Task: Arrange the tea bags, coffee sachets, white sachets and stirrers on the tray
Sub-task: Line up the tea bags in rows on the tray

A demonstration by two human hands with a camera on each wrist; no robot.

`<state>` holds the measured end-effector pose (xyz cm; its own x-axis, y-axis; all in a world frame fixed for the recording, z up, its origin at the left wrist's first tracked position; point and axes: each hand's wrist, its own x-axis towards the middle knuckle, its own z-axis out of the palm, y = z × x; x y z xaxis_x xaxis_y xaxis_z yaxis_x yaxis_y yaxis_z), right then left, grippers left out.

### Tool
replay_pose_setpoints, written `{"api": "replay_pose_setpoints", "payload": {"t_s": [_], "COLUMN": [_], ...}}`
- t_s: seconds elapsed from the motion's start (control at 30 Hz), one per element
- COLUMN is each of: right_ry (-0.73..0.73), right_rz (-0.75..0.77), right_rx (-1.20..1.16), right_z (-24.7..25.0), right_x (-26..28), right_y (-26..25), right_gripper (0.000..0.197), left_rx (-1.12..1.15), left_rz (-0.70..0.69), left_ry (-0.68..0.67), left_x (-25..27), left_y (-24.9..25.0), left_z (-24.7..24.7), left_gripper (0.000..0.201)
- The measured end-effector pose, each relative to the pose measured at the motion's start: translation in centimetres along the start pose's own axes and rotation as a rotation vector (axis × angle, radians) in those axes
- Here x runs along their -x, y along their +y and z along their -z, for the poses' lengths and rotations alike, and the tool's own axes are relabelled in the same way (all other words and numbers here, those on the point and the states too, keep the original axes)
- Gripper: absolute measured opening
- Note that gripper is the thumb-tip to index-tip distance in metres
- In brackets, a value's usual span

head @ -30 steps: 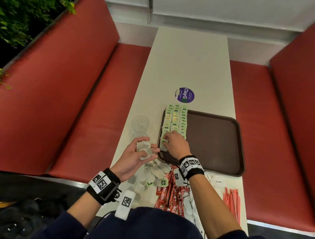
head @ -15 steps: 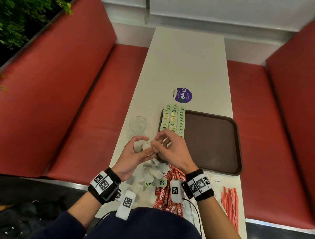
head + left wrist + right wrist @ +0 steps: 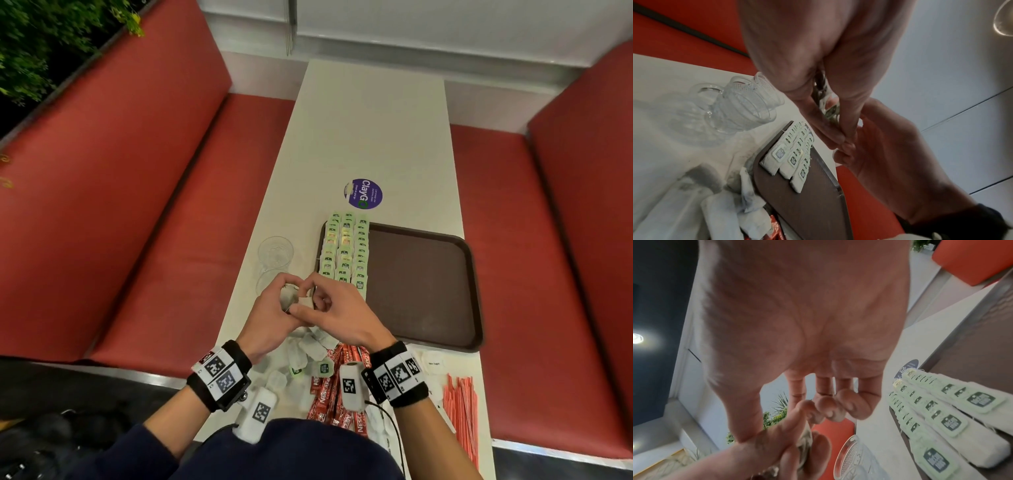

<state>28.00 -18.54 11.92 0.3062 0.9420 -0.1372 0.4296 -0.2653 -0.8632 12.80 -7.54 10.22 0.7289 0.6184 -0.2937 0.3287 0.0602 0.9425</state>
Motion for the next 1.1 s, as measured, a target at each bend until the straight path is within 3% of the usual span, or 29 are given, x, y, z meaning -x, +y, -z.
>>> {"api": "replay_pose_setpoints", "payload": {"t_s": [0.27,0.47,0.57,0.9,1.03,1.1], "right_ry": [-0.008,0.010,0.068,0.241,0.181,0.192], "right_rz": [-0.081,-0.069,-0.029,-0.070,0.027,0.047], "right_rx": [-0.140,-0.132,-0.093,-0.059,0.108,0.141], "right_z": [1.4,2.8,3.9,3.4,3.2,3.4], "right_x": [0.2,0.7,0.7,0.2,0.1,0.0], "right_y": [1.1,1.0,0.7,0.8,-0.1,-0.3], "right_gripper": [0.018,0.023,0.026,0.017,0.010,0.008], "left_rx": [0.131,0.328,0.325,0.413,0.345,0.315], "left_rz": [0.020,0.103,0.131,0.106,0.062,0.059], "left_ry": [-0.061,-0.053,-0.083,-0.084,-0.137,-0.136], "left_x": [0.7,0.4,0.1,-0.3,-0.5,-0.6], "left_y": [0.2,0.3,0.1,-0.1,-0.3,-0.1], "left_z": [-0.1,-0.3,-0.1,-1.1,-1.7,-2.0], "left_gripper": [0.073,0.029,0.018,0.018,0.033,0.026]}}
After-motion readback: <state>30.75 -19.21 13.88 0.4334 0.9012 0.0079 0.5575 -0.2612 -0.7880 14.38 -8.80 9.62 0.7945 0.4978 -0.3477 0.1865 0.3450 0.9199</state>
